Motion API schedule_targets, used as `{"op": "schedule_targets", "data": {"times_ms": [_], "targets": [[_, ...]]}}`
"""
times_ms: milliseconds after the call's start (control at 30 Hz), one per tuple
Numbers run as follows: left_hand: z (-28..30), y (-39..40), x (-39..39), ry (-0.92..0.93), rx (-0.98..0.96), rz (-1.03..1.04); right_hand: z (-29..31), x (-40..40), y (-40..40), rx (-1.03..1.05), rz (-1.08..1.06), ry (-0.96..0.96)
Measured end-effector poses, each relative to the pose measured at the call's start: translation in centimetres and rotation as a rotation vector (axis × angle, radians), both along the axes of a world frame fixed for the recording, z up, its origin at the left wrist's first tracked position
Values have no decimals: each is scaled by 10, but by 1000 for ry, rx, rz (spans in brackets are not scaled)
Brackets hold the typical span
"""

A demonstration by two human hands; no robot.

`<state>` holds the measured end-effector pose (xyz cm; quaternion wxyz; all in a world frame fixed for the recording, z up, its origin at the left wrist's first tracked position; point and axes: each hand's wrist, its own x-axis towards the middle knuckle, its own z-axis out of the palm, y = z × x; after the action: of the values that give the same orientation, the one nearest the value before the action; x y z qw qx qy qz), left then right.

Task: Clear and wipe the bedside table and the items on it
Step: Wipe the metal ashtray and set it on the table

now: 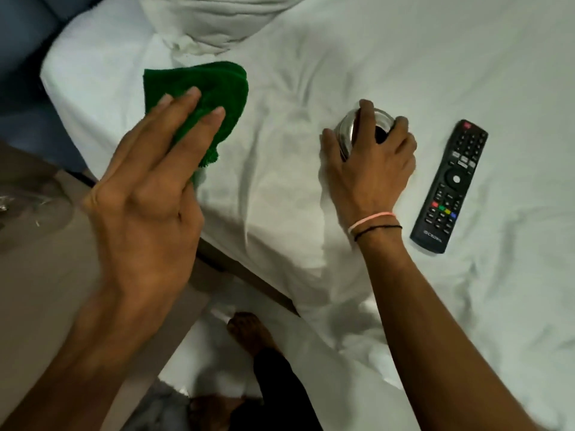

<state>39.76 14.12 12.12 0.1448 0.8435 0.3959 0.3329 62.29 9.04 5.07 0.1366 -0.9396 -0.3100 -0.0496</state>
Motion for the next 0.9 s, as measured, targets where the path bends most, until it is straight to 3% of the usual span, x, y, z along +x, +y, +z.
{"op": "schedule_targets", "data": {"times_ms": [100, 167, 267, 333, 467, 533, 600, 733, 900], "targets": [[1, -3, -10, -37, -27, 17, 18, -19, 3, 172, 110, 53], [2, -5, -23, -74, -70, 62, 37, -48, 1, 380, 281, 240], [1, -10, -57, -99, -100, 226, 58, -116, -2, 618, 484, 758], [-3, -13, -79, -108, -141, 253, 53, -159, -4, 681, 500, 1151], [-14, -24, -138, -36, -260, 276, 35, -250, 0, 637, 358, 1979], [-20, -34, -165, 8, -299, 288, 31, -283, 0, 559, 220, 2232], [-29, -49, -201, 29, -336, 350, 23, -318, -1, 473, 135, 2364], [-38, -82, -249, 105, -359, 428, 2, -366, 7, 331, 112, 2449], [-43, -124, -301, 71, -480, 373, -15, -411, 33, 128, 145, 2359]]}}
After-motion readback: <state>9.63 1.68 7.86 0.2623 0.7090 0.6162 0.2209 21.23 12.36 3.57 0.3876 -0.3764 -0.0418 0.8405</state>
